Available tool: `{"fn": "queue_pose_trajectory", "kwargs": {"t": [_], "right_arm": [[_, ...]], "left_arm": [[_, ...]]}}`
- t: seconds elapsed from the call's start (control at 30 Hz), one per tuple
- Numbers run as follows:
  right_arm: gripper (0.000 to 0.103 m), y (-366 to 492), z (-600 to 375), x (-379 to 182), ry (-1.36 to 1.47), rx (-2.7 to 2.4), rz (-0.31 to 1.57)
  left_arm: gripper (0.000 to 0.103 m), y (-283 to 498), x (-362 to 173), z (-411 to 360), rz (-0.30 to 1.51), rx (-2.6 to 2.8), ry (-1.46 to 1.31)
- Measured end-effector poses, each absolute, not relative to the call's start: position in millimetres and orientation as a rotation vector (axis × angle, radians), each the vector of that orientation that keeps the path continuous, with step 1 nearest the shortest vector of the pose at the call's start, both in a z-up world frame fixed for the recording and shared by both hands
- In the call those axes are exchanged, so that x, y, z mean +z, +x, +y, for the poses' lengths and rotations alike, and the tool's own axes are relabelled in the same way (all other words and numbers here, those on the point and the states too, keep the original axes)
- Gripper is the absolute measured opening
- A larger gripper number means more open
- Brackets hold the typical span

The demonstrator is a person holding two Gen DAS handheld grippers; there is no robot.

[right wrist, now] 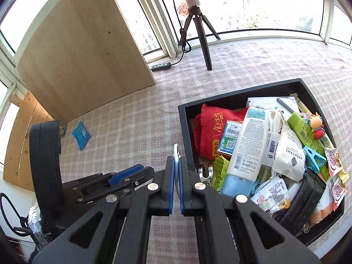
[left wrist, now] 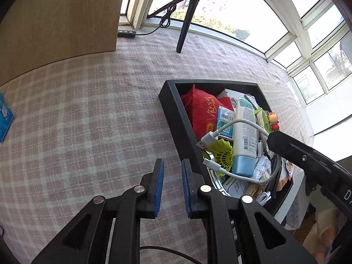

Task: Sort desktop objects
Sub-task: 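Carry the USB cable to the black tray and open the right tool, then move the right tool to the blue wipe packet while the left tool approaches the grey sachet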

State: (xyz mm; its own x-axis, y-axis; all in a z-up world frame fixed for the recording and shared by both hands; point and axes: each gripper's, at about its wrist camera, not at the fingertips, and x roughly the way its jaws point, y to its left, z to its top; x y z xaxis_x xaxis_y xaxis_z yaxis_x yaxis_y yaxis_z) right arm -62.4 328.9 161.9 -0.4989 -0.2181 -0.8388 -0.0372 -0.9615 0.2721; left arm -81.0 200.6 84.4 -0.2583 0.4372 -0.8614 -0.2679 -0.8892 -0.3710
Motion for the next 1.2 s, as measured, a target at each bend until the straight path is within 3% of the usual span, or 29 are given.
{"fn": "queue_pose_trajectory", "kwargs": {"t": [0.33,0.43,0.6,0.87,1.2], "right_arm": [[0.005,-56,422,182,1.533,-2.717,-0.526],[0.021,-50,445,176,1.572,-2.787,-0.560],[0.024,-42,448,177,1.576,-2.863,-0.458],[0.036,-48,413,175,1.538,-2.824,-0.339],[0.049,-85,302,159,1.484,-2.604,-0.143]], "left_arm": [[0.014,-80,84,190,-0.215,2.189,-1.582],[0.014,-81,82,184,-0.216,2.208,-1.589],[0.014,-82,77,177,-0.216,2.221,-1.610],[0.014,-84,73,153,-0.214,2.274,-1.635],[0.021,-114,70,25,-0.357,2.475,-1.724]]}}
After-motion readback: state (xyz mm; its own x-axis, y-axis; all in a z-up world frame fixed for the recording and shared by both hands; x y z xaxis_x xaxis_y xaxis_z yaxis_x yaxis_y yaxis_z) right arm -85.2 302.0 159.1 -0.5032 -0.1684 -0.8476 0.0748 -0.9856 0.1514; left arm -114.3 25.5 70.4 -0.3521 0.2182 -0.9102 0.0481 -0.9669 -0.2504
